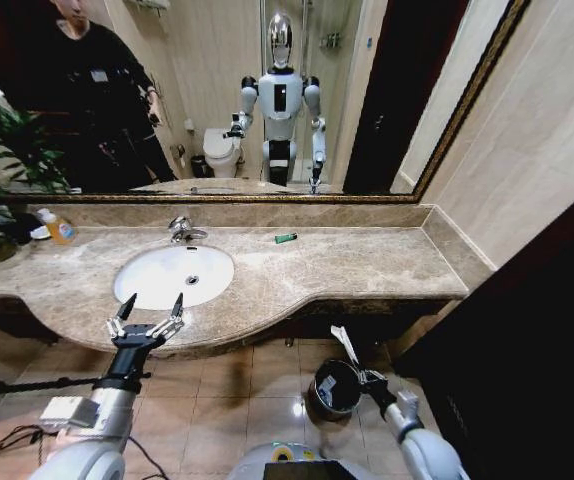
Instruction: Pick up the trash from the sink and place it in the trash bin.
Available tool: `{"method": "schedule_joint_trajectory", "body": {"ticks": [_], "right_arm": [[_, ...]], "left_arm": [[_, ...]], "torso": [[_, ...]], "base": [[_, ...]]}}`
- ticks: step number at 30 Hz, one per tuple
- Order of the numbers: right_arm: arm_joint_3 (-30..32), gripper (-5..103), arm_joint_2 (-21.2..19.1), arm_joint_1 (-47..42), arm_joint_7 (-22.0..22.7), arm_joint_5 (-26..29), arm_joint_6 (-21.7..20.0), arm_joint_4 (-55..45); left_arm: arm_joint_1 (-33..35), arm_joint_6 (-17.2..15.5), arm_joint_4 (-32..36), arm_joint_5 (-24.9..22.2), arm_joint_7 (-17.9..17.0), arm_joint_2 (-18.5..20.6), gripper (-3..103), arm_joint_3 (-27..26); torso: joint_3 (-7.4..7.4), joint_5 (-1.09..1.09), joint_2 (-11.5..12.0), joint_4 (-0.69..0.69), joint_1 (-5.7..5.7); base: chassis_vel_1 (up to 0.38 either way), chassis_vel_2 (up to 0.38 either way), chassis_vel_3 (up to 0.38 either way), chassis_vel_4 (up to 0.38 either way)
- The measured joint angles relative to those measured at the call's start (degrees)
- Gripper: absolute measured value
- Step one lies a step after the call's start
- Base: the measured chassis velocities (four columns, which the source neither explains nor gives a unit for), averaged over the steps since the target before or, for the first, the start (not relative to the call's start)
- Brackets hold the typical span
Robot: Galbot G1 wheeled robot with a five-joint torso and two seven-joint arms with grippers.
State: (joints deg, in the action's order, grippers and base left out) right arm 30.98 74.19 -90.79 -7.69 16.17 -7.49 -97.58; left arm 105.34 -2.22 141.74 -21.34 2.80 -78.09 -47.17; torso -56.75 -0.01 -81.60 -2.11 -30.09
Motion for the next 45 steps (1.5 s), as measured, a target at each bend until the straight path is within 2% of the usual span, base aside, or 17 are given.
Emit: {"method": "schedule_joint_trajectory", "body": {"ticks": [3, 6, 7, 10, 15, 19, 22, 34, 45], "right_arm": [[-0.66, 0, 0.34, 1.68, 0.23, -0.35, -0.02, 2.38], [-2.51, 0, 1.08, 6.12, 1.14, -0.66, 0.35, 10.54], [-2.51, 0, 1.08, 6.12, 1.14, -0.66, 0.35, 10.54], [-3.89, 0, 0.57, 8.8, 2.01, -0.63, 2.03, 16.9], [-4.41, 0, 0.38, 10.75, 2.1, -0.57, 3.38, 22.14], [-4.95, 0, 0.69, 12.94, 1.83, -0.86, 6.55, 28.99], [-5.12, 0, 1.07, 14.01, 1.5, -0.88, 7.42, 31.88], [-5.44, 0, 2.94, 18.56, 0.78, -2.42, 10.18, 41.38], [-5.53, 0, 3.11, 19.19, 1.02, -3.07, 10.62, 42.39]], "left_arm": [[0.0, 0.0, 0.0, 0.0, 0.0, 0.0, 100, 0.0], [0.0, 0.0, 0.0, 0.0, 0.0, 0.0, 100, 0.0], [0.0, 0.0, 0.0, 0.0, 0.0, 0.0, 100, 0.0], [0.0, 0.0, 0.0, 0.0, 0.0, 0.0, 100, 0.0], [0.0, 0.0, 0.0, 0.0, 0.0, 0.0, 100, 0.0], [0.0, 0.0, 0.0, 0.0, 0.0, 0.0, 100, 0.0], [0.0, 0.0, 0.0, 0.0, 0.0, 0.0, 100, 0.0], [0.0, 0.0, 0.0, 0.0, 0.0, 0.0, 100, 0.0], [0.0, 0.0, 0.0, 0.0, 0.0, 0.0, 100, 0.0]], "torso": [[0.0, 0.01, 0.0, 0.0, 0.0], [0.0, 0.01, 0.0, 0.0, 0.0], [0.0, 0.01, 0.0, 0.0, 0.0], [0.0, 0.02, 0.0, 0.0, 0.0], [0.0, 0.02, 0.0, 0.0, 0.0], [0.0, 0.02, 0.0, 0.01, 0.0], [0.0, 0.01, 0.0, 0.01, 0.0], [0.0, 0.02, 0.0, 0.01, 0.0], [0.0, 0.01, 0.0, 0.0, 0.0]], "base": [[0.0, 0.0, 0.0, 0.0], [0.0, 0.0, 0.0, 0.0], [0.0, 0.0, 0.0, 0.0], [0.0, 0.0, 0.0, 0.0], [0.0, 0.0, 0.0, 0.0], [0.0, 0.0, 0.0, 0.0], [0.0, 0.0, 0.0, 0.0], [0.0, 0.0, 0.0, 0.0], [0.0, 0.0, 0.0, 0.0]]}}
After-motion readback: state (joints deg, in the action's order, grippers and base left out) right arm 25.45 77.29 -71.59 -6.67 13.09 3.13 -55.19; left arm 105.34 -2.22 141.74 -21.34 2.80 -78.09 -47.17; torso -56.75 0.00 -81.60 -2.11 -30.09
